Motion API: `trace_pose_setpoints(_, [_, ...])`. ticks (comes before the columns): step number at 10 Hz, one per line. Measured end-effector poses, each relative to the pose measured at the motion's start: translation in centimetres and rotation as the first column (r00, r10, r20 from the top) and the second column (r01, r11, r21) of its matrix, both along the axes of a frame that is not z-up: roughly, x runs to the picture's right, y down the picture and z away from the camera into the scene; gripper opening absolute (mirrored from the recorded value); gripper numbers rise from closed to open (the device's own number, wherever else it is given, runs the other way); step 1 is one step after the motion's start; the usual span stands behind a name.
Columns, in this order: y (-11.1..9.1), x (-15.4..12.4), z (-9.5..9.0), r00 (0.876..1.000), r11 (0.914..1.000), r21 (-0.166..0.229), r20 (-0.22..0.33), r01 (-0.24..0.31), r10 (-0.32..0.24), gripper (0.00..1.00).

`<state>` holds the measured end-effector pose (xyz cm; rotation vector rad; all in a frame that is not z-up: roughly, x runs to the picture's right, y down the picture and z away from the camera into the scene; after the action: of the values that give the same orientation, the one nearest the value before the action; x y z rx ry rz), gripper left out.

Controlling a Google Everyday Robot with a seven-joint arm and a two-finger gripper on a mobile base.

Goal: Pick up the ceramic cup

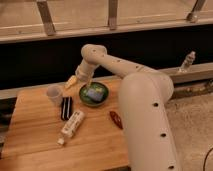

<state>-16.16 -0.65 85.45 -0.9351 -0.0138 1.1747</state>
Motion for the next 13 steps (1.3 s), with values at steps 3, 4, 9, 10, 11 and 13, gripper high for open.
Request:
trace_pose_setpoints(3, [1.8,1.3,0.2,1.0,0.9998,0.019,-0.031,0.005,-0.004,0.8])
trace_pose_setpoints(4, [1.6,0.9,0.0,0.999,0.9996,0.027,-0.037,0.011,-0.01,0.8])
trace_pose_setpoints(9, [-3.3,-3.1,0.1,0.996,0.994,0.085,-0.062,0.069,-0.064,0.8])
trace_pose_setpoints(10, [-3.9,-4.0,0.6,0.995,0.9927,0.085,-0.055,0.086,-0.081,0.8])
trace_pose_setpoints(11, [-4.2,-4.5,1.3,0.994,0.9919,0.08,-0.049,0.099,-0.096,0.8])
trace_pose_setpoints(13, [-3.5,-4.4,2.7,0.993,0.9921,0.047,-0.038,0.116,-0.114,0.8])
